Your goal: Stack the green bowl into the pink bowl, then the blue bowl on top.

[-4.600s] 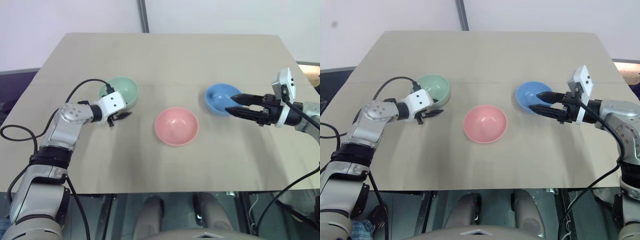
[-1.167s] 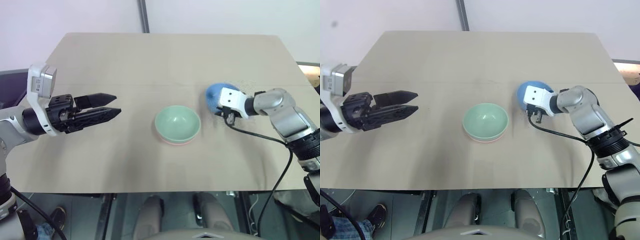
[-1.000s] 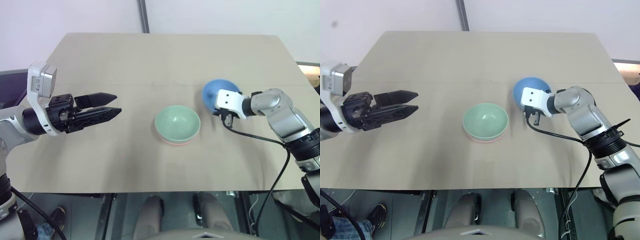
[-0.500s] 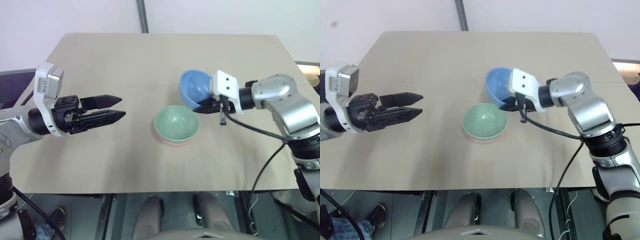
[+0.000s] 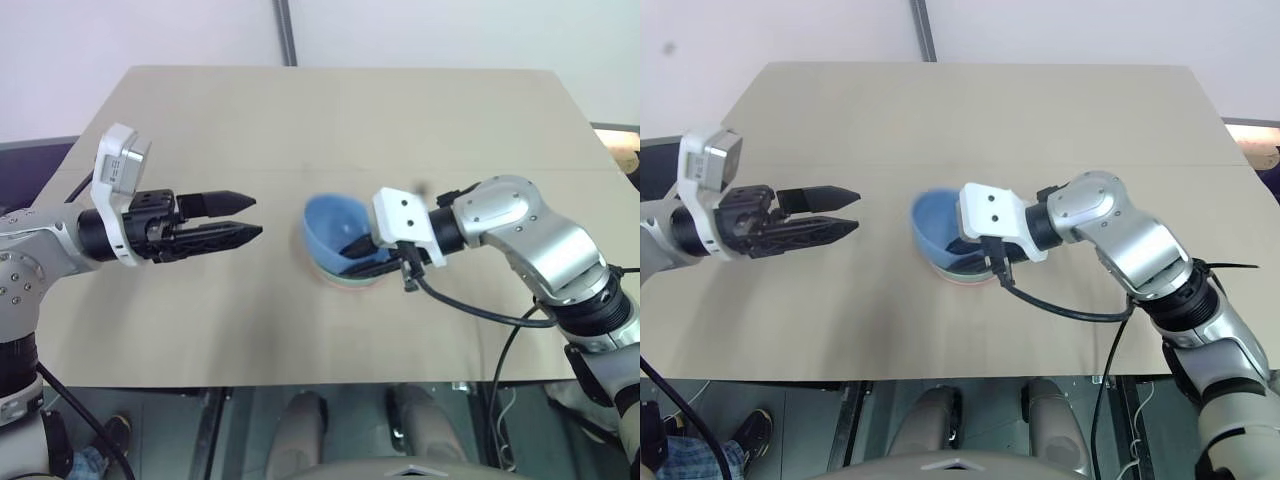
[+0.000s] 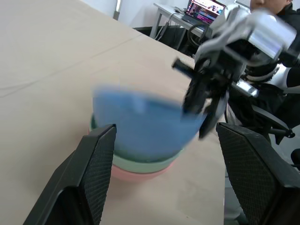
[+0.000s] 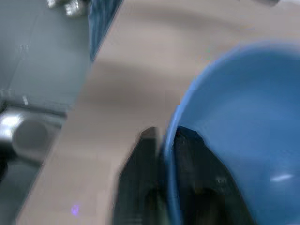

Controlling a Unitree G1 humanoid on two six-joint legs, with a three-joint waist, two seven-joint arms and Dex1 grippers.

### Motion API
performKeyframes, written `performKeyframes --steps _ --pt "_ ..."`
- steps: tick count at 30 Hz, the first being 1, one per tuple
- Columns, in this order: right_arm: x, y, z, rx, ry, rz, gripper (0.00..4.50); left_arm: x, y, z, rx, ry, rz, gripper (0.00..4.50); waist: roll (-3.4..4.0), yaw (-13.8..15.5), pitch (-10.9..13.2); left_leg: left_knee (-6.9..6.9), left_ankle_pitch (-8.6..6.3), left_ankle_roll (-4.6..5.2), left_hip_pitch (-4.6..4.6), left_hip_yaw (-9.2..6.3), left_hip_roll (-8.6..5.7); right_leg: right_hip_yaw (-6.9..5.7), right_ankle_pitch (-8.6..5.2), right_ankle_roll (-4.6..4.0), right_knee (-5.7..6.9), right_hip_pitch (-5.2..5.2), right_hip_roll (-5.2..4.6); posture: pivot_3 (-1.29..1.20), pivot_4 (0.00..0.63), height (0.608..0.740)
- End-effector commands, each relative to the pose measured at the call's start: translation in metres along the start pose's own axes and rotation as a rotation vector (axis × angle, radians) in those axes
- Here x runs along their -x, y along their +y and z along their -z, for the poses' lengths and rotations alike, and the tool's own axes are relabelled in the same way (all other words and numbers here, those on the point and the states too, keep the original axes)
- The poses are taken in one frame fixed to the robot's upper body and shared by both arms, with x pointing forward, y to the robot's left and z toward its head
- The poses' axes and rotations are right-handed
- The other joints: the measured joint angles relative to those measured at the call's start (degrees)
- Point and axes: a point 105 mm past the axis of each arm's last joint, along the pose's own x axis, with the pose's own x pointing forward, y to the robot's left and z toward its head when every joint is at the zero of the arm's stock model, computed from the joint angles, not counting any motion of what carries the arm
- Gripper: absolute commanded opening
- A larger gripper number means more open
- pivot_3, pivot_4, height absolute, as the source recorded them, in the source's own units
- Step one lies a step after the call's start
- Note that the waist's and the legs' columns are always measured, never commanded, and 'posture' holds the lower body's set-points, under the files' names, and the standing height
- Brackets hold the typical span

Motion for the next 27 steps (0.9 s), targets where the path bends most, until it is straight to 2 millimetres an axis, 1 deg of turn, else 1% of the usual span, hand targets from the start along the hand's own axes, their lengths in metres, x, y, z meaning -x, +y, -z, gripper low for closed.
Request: performKeyframes --steps 1,7,10,13,15,17,20,22,25,27 --pt "0.006 -0.009 -0.012 0.035 -0.043 0.063 2.96 0.003 -0.003 -0.008 -0.04 0.0 0.005 3.61 0.0 -0.02 0.0 0.0 0.0 0.0 0.0 0.0 0.0 0.0 0.0 0.0 0.0 0.0 0.0 0.0 0.15 0.74" --pt "0.027 -0.005 -0.026 -0.056 -0.11 -0.002 2.96 0.002 -0.004 -0.004 -0.04 0.007 0.007 3.61 0.0 0.1 0.0 0.0 0.0 0.0 0.0 -0.01 0.0 0.0 0.0 0.0 -0.01 0.01 -0.01 0.0 0.15 0.74" --pt "0.048 -0.004 -0.033 -0.135 -0.175 -0.036 2.96 0.004 -0.005 -0.006 -0.037 -0.001 0.004 3.61 0.0 0.13 0.0 0.0 0.0 0.0 0.0 -0.01 0.0 0.0 0.0 0.0 0.0 0.01 -0.01 0.0 0.15 0.74" --pt "0.071 -0.002 -0.029 -0.209 -0.196 -0.05 2.96 0.006 -0.005 -0.005 -0.038 0.001 -0.003 3.61 0.0 0.14 0.0 0.0 0.0 0.01 0.0 -0.01 0.0 0.0 0.0 0.0 -0.03 0.02 -0.01 0.0 0.15 0.74" --pt "0.082 -0.004 -0.025 -0.254 -0.21 -0.036 2.96 0.007 -0.005 -0.004 -0.039 0.004 -0.011 3.61 0.0 0.11 0.0 0.0 0.0 0.01 0.0 0.0 0.0 0.0 0.0 0.0 -0.04 0.02 -0.02 0.0 0.15 0.74" --pt "0.098 -0.014 -0.01 -0.31 -0.209 0.05 2.96 0.009 -0.003 -0.004 -0.033 -0.006 -0.035 3.61 -0.01 0.04 0.0 0.0 0.0 0.01 0.01 0.0 0.0 0.0 0.0 0.0 -0.03 0.02 0.0 0.0 0.15 0.74" --pt "0.122 -0.028 0.028 -0.411 -0.141 0.227 2.96 0.015 0.001 -0.001 -0.023 -0.013 -0.098 3.61 0.0 0.05 0.0 -0.01 -0.01 0.01 0.02 0.02 0.0 0.01 0.0 0.0 -0.03 0.02 -0.01 0.0 0.15 0.74" --pt "0.139 -0.029 0.053 -0.477 -0.121 0.311 2.96 0.02 0.004 0.002 -0.015 -0.025 -0.145 3.61 -0.01 0.13 0.0 -0.01 -0.01 0.01 0.01 0.05 0.0 0.03 0.0 0.0 -0.06 0.02 -0.02 0.0 0.15 0.74" --pt "0.16 -0.028 0.078 -0.536 -0.119 0.421 2.96 0.028 0.004 0.007 -0.001 -0.04 -0.199 3.61 0.0 0.12 0.01 -0.04 -0.01 0.02 -0.02 0.06 0.0 0.03 0.0 0.0 -0.08 0.0 -0.03 0.0 0.15 0.74" --pt "0.17 -0.021 0.09 -0.56 -0.116 0.457 2.96 0.035 0.005 0.012 0.007 -0.044 -0.249 3.61 0.0 0.02 0.01 -0.05 -0.01 0.02 -0.02 0.08 0.0 0.06 0.0 0.0 -0.06 -0.01 -0.03 0.0 0.15 0.74"
